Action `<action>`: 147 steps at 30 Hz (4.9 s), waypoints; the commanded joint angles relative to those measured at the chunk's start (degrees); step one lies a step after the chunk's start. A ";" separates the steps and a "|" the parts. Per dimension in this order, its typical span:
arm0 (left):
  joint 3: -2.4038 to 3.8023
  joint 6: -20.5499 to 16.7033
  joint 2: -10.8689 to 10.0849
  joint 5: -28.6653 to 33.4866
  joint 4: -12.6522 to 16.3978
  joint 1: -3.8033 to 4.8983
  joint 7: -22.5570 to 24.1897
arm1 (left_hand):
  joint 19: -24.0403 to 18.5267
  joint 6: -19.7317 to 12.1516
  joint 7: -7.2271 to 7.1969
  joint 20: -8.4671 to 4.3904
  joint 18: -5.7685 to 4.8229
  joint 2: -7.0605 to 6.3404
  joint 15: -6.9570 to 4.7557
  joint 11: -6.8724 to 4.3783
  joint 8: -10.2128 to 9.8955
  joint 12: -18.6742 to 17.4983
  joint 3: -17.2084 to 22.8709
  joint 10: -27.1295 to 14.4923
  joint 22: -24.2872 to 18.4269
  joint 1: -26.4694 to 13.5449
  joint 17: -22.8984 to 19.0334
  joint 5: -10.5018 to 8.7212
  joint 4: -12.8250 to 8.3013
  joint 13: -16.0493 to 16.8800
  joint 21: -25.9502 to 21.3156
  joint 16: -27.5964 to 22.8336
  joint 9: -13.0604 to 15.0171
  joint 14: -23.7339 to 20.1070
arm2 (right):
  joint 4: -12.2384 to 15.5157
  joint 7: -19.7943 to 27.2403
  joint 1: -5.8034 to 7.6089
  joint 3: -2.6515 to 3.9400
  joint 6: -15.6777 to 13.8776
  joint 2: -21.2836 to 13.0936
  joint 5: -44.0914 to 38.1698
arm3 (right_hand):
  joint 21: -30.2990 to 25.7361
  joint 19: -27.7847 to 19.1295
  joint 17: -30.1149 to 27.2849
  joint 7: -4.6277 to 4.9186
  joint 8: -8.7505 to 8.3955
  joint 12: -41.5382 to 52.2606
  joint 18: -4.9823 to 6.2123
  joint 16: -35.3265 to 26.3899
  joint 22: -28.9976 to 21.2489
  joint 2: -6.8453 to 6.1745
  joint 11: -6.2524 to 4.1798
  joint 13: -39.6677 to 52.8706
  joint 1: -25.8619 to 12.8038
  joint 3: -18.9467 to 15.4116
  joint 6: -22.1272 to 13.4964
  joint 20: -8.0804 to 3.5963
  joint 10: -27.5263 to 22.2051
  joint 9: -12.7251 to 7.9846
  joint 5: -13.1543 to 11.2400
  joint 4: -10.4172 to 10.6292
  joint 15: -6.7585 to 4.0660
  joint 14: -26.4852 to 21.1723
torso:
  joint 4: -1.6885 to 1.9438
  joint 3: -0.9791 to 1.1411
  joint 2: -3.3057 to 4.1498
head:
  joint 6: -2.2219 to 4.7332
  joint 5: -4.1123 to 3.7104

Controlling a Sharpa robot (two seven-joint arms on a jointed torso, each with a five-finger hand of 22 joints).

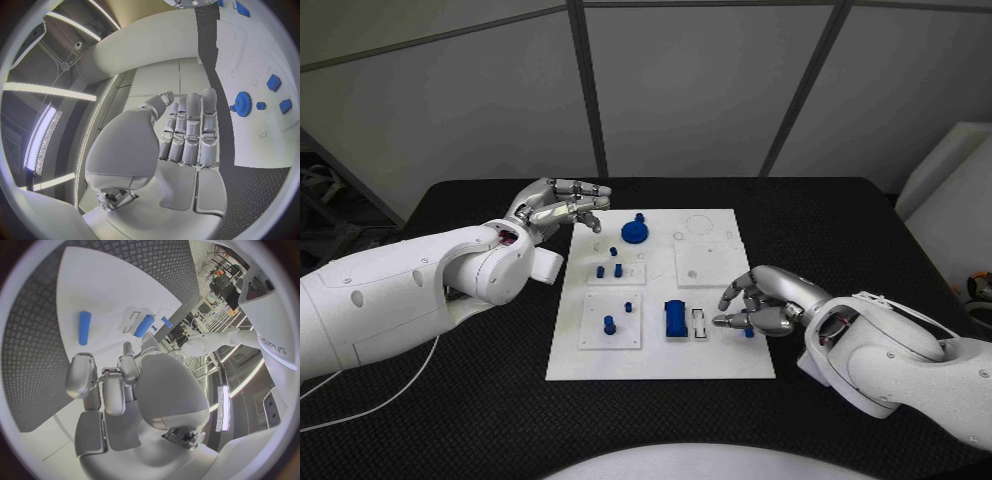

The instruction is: Assemble the parts on the task board

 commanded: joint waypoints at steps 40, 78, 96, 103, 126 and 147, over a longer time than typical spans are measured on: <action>0.02 0.71 0.15 0.05 0.03 -0.18 -0.03 | -0.32 -0.39 -0.07 0.15 0.32 0.63 0.15 0.05 -0.04 0.20 -0.26 -0.43 -0.05 -0.10 -0.09 -0.04 0.14 0.07 -0.27 -0.12 0.02 -0.37 | -4.84 -9.70 -0.19 -0.08 7.36 -0.21 -9.42 | -0.68 -0.02 9.55 -1.37 -3.65 -1.90 -0.32 -0.44 -0.02 -1.79 -0.72 -1.14 -3.31 -3.59 6.86 -0.38 0.28 -1.35 5.92 1.86 -0.66 4.75 | 0.12 -0.02 0.15 | -0.36 -2.08; 0.02 0.70 -0.19 0.05 0.25 -0.19 -0.11 | -0.32 -0.39 -0.07 0.15 0.32 0.63 0.15 0.05 -0.04 0.20 -0.26 -0.43 -0.05 -0.10 -0.09 -0.04 0.14 0.07 -0.27 -0.12 0.02 -0.37 | -5.37 -10.61 -1.57 -0.11 14.38 3.08 -17.57 | -1.35 -0.21 9.42 -1.61 -4.26 -3.10 -0.24 -0.66 -0.37 -1.99 -1.16 -1.33 8.25 0.79 7.12 -0.85 -0.59 0.68 13.20 -2.90 -1.08 4.71 | 0.18 -0.01 0.11 | -0.74 -1.75; 0.02 0.66 0.13 0.05 0.05 -0.19 -0.11 | -0.32 -0.45 -0.08 0.16 0.34 0.74 0.15 0.05 0.02 0.44 -0.30 -0.65 -0.10 0.02 -0.18 -0.03 0.10 0.10 -0.39 -0.08 0.03 -0.47 | -1.45 -11.77 -1.47 -0.01 1.58 2.31 -11.94 | -0.29 0.73 10.64 -2.18 -4.04 -2.01 -0.54 -0.03 1.02 -4.57 -1.63 -0.27 7.11 6.64 7.95 -1.21 0.41 1.96 23.69 0.49 -1.47 4.99 | 0.15 -0.02 0.17 | -0.55 -1.63; 0.02 0.79 0.11 0.05 0.08 -0.19 -0.05 | -0.35 -0.02 -0.24 0.16 0.35 0.93 0.13 -0.02 0.35 0.59 -0.27 -0.79 -0.10 0.17 -0.24 -0.02 0.06 0.11 -0.46 -0.07 0.13 -0.59 | -0.74 -11.37 -1.44 0.02 -4.14 3.24 -8.13 | -0.07 0.91 10.80 -2.30 -3.78 -1.62 -0.59 0.06 1.30 -5.26 -1.70 0.05 6.52 7.75 8.10 -1.25 0.70 2.38 24.37 1.27 -1.52 5.03 | 0.20 -0.01 0.19 | -0.58 -1.62; 0.02 1.03 0.13 0.05 0.17 -0.19 -0.15 | -0.38 0.07 -0.25 0.15 0.35 0.88 0.12 -0.02 0.44 0.63 -0.31 -0.87 -0.10 0.19 -0.27 -0.04 0.01 0.11 -0.48 -0.07 0.14 -0.65 | -3.51 -11.68 -1.41 0.03 1.53 7.45 -2.04 | 0.12 1.11 11.01 -2.66 -3.10 -1.04 -0.64 0.17 1.60 -5.92 -1.94 0.54 2.80 9.76 8.32 -1.36 1.34 3.46 23.22 1.94 -1.68 5.07 | 0.17 -0.03 0.16 | -0.90 -1.44; 0.02 1.54 -0.02 0.05 0.31 -0.19 -0.55 | -0.39 0.07 -0.23 0.15 0.35 0.87 0.13 -0.01 0.45 0.65 -0.35 -0.92 -0.10 0.15 -0.28 -0.05 0.03 0.11 -0.50 -0.06 0.14 -0.68 | -4.99 -12.01 -1.40 0.04 2.99 9.42 -2.24 | 0.57 1.68 11.59 -3.80 -0.77 2.28 -0.79 0.48 2.32 -4.89 -2.83 3.20 -8.04 9.41 9.82 -1.97 3.60 6.13 25.00 2.03 -2.39 5.21 | 0.12 -0.01 0.15 | -0.98 -1.39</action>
